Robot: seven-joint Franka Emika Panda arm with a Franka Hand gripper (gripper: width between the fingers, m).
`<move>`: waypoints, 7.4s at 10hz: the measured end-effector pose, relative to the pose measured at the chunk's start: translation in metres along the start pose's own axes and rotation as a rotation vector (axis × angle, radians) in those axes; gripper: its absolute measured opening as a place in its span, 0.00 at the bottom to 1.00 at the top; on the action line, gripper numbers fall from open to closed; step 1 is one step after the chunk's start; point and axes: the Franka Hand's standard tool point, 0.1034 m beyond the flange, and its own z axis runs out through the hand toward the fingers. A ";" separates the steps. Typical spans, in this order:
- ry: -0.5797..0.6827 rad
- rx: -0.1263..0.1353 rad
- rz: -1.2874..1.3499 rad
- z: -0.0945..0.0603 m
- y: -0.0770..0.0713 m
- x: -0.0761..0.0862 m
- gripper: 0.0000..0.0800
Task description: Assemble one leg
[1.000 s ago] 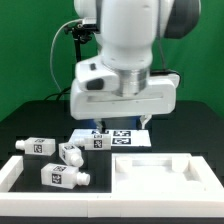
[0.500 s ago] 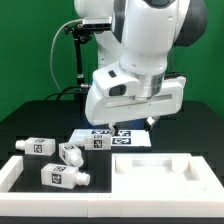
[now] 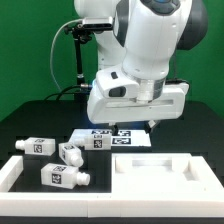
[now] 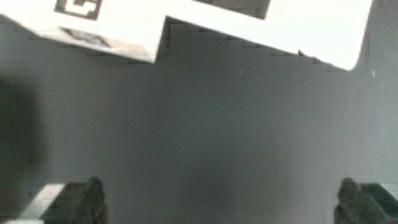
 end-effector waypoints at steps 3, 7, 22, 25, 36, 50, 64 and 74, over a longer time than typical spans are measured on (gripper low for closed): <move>0.050 0.036 0.050 0.003 0.011 -0.004 0.81; 0.040 -0.005 -0.385 0.005 0.018 -0.006 0.81; -0.071 -0.224 -0.976 0.042 -0.008 -0.037 0.81; -0.195 -0.307 -1.092 0.060 -0.014 -0.045 0.81; -0.394 -0.311 -1.090 0.066 0.016 -0.048 0.81; -0.383 -0.306 -1.093 0.067 0.017 -0.048 0.00; -0.519 -0.198 -1.187 0.068 0.054 -0.077 0.81; -0.528 -0.197 -1.179 0.070 0.055 -0.078 0.11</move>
Offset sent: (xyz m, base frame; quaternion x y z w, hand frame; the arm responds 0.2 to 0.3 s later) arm 0.0000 0.0000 0.0000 0.0000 0.0000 0.0000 1.0000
